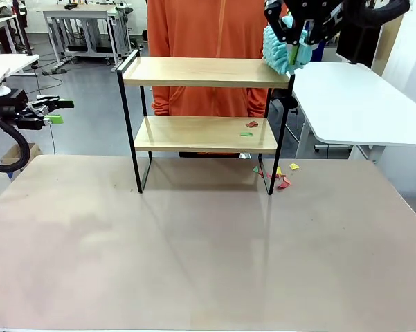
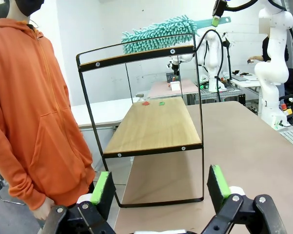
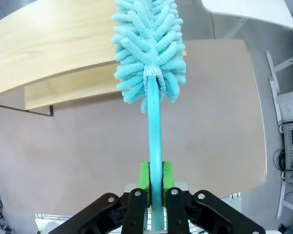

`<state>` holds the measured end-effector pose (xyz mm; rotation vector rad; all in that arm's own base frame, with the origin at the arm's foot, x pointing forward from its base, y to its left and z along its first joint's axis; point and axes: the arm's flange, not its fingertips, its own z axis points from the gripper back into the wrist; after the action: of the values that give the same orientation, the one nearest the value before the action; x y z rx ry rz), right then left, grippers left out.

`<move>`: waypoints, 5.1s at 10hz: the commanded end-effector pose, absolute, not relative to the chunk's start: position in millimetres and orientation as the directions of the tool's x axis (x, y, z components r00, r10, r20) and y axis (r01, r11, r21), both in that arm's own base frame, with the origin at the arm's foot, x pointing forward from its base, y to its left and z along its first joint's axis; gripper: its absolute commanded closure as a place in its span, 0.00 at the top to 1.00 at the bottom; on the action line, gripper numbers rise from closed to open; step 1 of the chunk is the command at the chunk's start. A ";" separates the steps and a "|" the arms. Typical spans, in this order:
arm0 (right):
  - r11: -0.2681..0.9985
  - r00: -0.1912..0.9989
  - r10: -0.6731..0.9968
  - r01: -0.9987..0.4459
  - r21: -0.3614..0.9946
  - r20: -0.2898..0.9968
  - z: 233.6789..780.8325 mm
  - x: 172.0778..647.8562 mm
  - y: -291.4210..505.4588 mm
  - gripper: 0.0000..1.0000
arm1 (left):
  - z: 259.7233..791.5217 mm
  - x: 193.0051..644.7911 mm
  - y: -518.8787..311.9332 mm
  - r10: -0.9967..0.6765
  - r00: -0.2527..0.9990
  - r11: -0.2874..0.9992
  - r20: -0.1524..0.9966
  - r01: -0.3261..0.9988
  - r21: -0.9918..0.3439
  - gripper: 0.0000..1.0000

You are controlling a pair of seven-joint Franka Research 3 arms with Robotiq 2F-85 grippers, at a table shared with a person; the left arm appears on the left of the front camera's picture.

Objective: Clean the shelf.
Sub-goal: Clean the specific section of the Shelf indicated by the human with the Duster, then hand the Duster back to the human.

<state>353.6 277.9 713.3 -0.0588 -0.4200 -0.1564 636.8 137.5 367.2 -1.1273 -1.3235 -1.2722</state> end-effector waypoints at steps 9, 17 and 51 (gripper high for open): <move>0.759 0.696 0.523 -0.643 0.101 0.493 684.8 240.7 236.2 0.13 | 368.7 633.7 136.1 -0.011 -0.137 0.026 0.991 0.990 0.137 1.00; 0.591 0.617 0.774 -0.785 0.187 0.144 546.1 194.6 142.4 0.13 | 368.7 633.7 136.1 -0.011 -0.137 0.026 0.991 0.990 0.137 1.00; 0.009 -0.006 0.850 -1.000 -0.026 0.527 530.8 404.0 82.1 0.13 | 405.6 473.7 25.3 0.004 -0.176 0.088 0.984 0.981 0.175 1.00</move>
<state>398.6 89.9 524.7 0.3638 -0.4328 1.4986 488.1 24.2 403.2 -1.0888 -1.3308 -1.2715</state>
